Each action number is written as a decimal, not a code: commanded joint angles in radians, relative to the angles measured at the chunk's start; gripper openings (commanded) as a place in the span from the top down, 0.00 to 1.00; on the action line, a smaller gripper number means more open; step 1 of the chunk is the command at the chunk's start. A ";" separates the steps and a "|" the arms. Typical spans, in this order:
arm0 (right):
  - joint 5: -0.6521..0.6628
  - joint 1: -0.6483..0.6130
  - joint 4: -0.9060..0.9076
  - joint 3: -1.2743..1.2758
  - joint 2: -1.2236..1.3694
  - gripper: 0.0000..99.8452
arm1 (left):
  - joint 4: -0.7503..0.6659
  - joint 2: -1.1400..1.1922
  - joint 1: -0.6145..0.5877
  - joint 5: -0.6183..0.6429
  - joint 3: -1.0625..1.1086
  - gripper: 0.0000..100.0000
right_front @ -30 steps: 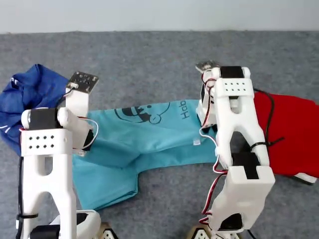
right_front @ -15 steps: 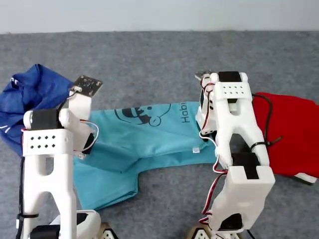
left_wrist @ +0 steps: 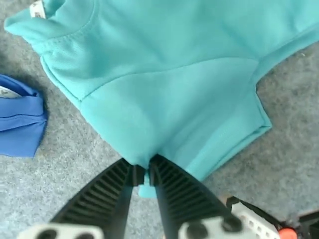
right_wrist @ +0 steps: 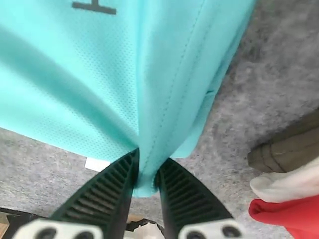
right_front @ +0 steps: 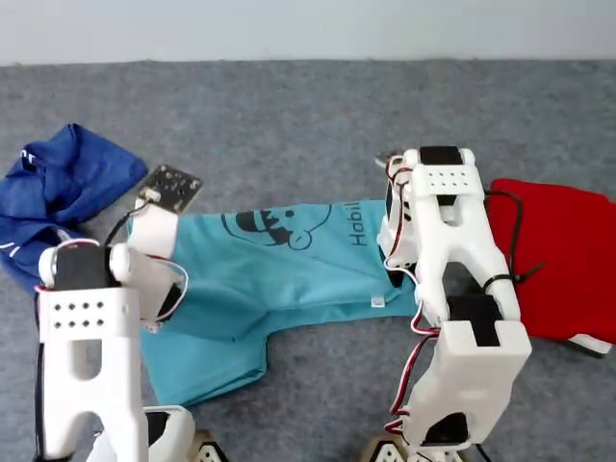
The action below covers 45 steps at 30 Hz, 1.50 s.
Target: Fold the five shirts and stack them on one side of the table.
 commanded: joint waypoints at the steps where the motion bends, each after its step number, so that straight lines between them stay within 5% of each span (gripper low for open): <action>1: -0.011 0.035 -0.008 -0.002 -0.050 0.99 | 0.025 -0.043 -0.006 -0.040 0.022 0.99; 17: -0.006 0.062 -0.081 0.115 -0.048 0.98 | 0.025 -0.058 -0.006 -0.046 0.045 0.99; 25: -0.006 0.065 -0.071 0.115 -0.050 0.85 | 0.025 -0.058 -0.006 -0.046 0.045 0.98; 30: -0.003 0.062 -0.050 0.114 -0.050 0.81 | 0.025 -0.058 -0.006 -0.044 0.047 0.89; 45: -0.002 0.087 -0.002 0.015 -0.050 0.80 | 0.006 -0.055 -0.006 -0.043 0.050 0.88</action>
